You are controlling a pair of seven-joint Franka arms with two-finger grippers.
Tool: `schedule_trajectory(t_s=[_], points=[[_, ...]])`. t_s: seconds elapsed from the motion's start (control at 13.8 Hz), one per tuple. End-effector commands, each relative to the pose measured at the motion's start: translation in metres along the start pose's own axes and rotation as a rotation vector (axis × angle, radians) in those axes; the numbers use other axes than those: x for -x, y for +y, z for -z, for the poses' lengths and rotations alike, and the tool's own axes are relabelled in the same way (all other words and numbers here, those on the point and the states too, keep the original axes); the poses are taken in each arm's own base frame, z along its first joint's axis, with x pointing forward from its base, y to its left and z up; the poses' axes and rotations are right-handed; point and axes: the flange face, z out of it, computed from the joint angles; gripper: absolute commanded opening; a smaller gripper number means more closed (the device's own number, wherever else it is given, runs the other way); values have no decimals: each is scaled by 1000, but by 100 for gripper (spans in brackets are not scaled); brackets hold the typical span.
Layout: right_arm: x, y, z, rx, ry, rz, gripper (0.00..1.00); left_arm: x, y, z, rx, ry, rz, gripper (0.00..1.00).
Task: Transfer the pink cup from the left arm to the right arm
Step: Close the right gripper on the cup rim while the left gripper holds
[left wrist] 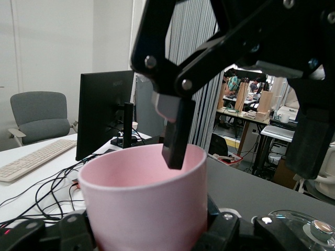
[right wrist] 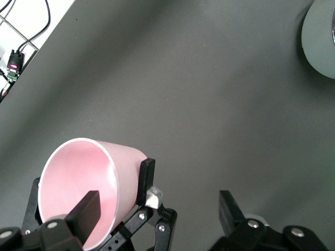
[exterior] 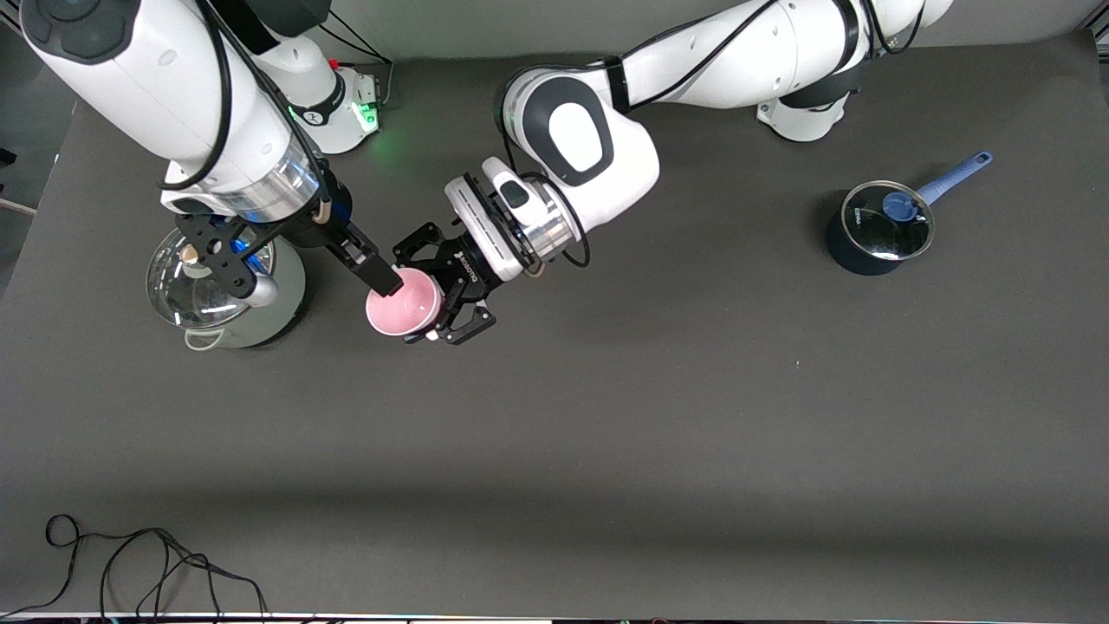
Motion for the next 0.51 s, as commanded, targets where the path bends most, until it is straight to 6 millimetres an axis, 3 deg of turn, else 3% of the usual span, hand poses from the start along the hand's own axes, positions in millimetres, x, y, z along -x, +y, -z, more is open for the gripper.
schedule_trajectory(t_s=[0.0,0.14,0.22,0.43], points=[[2,-4,2,7,17,1,99,-11,5,3,-20,5,3,0],[2,-4,3,4,17,3,97,-11,5,3,-20,5,3,0],[2,-4,3,4,17,3,90,-11,5,3,-20,5,3,0],[2,-4,9,-11,25,3,57,-11,5,3,-20,5,3,0]])
